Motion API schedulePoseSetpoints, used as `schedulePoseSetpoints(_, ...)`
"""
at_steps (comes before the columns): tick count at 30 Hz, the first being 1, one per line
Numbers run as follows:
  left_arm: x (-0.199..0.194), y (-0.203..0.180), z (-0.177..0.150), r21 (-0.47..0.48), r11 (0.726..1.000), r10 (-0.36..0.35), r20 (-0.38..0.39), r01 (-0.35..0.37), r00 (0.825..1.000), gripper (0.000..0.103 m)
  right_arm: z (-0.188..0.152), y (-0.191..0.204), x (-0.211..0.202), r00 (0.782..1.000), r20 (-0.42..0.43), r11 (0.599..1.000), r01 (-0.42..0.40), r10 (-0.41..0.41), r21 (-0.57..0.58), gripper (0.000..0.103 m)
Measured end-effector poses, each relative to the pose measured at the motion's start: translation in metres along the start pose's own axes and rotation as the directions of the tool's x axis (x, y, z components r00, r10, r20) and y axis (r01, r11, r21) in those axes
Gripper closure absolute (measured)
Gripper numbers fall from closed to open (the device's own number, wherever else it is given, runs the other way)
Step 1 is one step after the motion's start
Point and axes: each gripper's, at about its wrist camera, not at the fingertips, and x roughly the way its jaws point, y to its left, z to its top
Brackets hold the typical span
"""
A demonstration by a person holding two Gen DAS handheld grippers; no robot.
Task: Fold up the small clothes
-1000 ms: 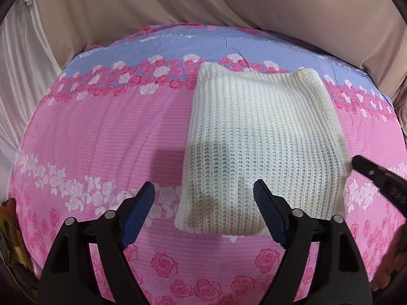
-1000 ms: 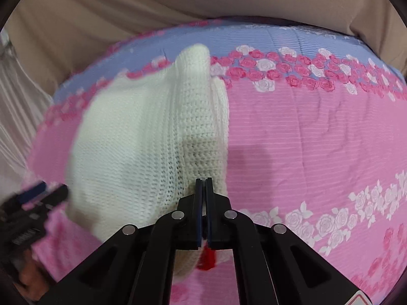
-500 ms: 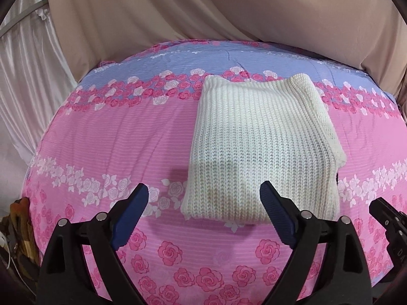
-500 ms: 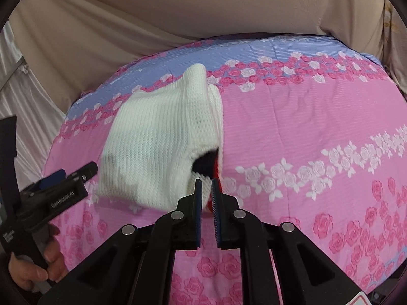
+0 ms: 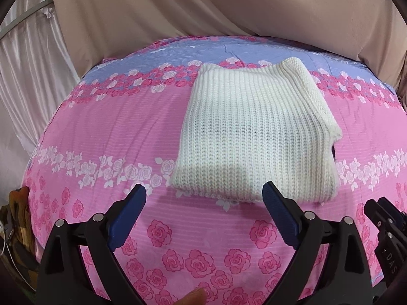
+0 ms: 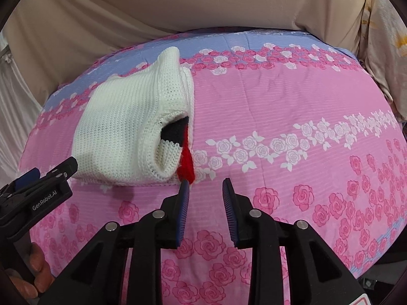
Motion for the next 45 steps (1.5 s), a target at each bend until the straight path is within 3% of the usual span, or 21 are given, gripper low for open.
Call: schedulePoseSetpoints(45, 0.011, -0.004, -0.015, 0.018, 1.000, -0.008, -0.041, 0.009, 0.999, 0.013, -0.007, 0.024, 0.008, 1.000, 0.009, 0.999, 0.019, -0.019, -0.034, 0.068)
